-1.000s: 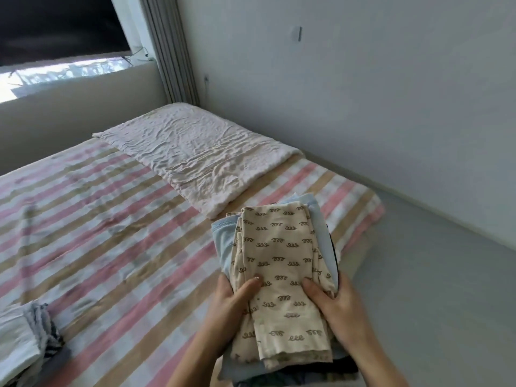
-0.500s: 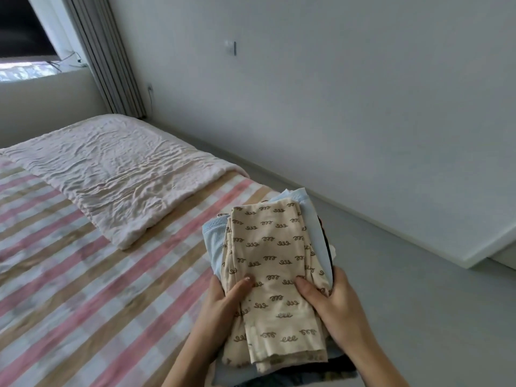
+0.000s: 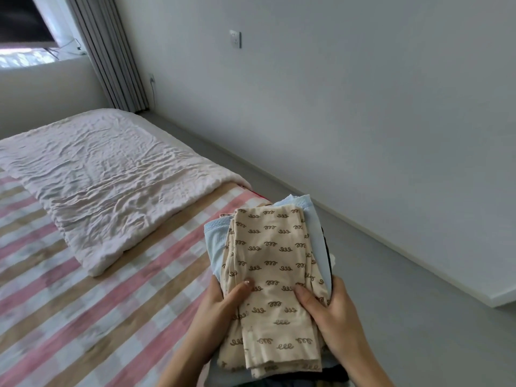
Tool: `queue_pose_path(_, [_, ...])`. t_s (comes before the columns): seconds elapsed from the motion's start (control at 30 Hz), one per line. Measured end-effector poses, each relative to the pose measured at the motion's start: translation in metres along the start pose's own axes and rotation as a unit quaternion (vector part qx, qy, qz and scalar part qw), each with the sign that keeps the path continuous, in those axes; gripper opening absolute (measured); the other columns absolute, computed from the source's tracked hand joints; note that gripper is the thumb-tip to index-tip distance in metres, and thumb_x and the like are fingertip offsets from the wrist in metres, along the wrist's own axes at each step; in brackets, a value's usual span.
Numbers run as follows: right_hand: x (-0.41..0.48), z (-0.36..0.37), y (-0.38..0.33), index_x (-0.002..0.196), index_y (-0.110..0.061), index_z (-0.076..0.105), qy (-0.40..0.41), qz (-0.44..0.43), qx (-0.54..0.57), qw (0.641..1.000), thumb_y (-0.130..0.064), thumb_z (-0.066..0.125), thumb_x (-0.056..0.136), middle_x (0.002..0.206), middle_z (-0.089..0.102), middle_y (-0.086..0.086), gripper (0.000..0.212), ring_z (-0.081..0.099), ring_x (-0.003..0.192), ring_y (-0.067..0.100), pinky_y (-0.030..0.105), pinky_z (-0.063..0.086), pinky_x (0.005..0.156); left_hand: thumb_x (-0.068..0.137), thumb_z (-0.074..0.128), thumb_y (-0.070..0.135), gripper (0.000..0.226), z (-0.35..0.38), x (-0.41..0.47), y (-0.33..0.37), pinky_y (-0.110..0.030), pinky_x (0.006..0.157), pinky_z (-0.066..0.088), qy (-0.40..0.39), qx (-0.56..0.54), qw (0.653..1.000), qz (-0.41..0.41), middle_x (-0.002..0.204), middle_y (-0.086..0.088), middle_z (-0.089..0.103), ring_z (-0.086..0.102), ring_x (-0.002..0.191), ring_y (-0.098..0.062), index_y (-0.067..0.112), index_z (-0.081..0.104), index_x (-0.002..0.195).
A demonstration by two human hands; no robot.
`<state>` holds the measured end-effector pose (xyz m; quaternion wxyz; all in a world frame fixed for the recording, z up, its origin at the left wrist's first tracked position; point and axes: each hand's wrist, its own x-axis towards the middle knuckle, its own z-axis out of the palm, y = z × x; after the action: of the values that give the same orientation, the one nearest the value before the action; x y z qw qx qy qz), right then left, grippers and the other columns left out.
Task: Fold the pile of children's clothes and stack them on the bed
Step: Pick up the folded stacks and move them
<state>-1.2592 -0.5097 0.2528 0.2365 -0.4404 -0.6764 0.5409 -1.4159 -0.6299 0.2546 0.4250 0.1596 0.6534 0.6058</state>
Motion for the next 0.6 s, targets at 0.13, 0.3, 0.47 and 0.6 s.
queue_pose_path(0.13, [0.061, 0.005, -0.011, 0.106, -0.022, 0.053, -0.02, 0.001, 0.001, 1.0, -0.052, 0.068, 0.058, 0.09, 0.068, -0.011, 0.059, 0.063, 0.077, -0.008, 0.007, 0.046, 0.06, 0.046, 0.067, 0.06, 0.075, 0.003, 0.053, 0.015, -0.044, 0.095, 0.047, 0.025, 0.007, 1.0, 0.0, 0.114, 0.003, 0.062, 0.061, 0.104, -0.015, 0.03, 0.049, 0.112])
queue_pose_path(0.3, [0.13, 0.017, -0.022, 0.104, -0.031, 0.049, -0.064, -0.006, 0.002, 0.998, -0.062, 0.065, 0.056, 0.095, 0.069, -0.012, 0.06, 0.065, 0.086, 0.0, 0.02, 0.052, 0.074, 0.045, 0.066, 0.062, 0.087, 0.0, 0.108, 0.031, -0.043, 0.095, 0.047, 0.06, 0.011, 0.998, -0.013, 0.116, 0.004, 0.062, 0.061, 0.104, -0.015, 0.026, 0.046, 0.122])
queue_pose_path(0.47, [0.204, 0.03, -0.02, 0.101, -0.029, 0.052, -0.126, -0.013, 0.001, 0.992, -0.059, 0.068, 0.056, 0.088, 0.069, -0.015, 0.056, 0.063, 0.081, -0.009, 0.006, 0.046, 0.062, 0.043, 0.064, 0.065, 0.07, 0.003, 0.156, 0.035, -0.035, 0.09, 0.048, 0.132, 0.001, 0.991, -0.024, 0.11, 0.011, 0.062, 0.061, 0.099, -0.008, 0.036, 0.048, 0.105])
queue_pose_path(0.6, [0.271, 0.037, -0.015, 0.102, -0.032, 0.05, -0.188, -0.022, -0.005, 0.982, -0.064, 0.072, 0.059, 0.09, 0.068, -0.018, 0.058, 0.062, 0.083, -0.009, 0.004, 0.046, 0.064, 0.042, 0.06, 0.067, 0.065, 0.016, 0.196, 0.037, -0.014, 0.07, 0.042, 0.2, -0.013, 0.979, -0.025, 0.105, 0.022, 0.058, 0.056, 0.091, 0.007, 0.042, 0.046, 0.1])
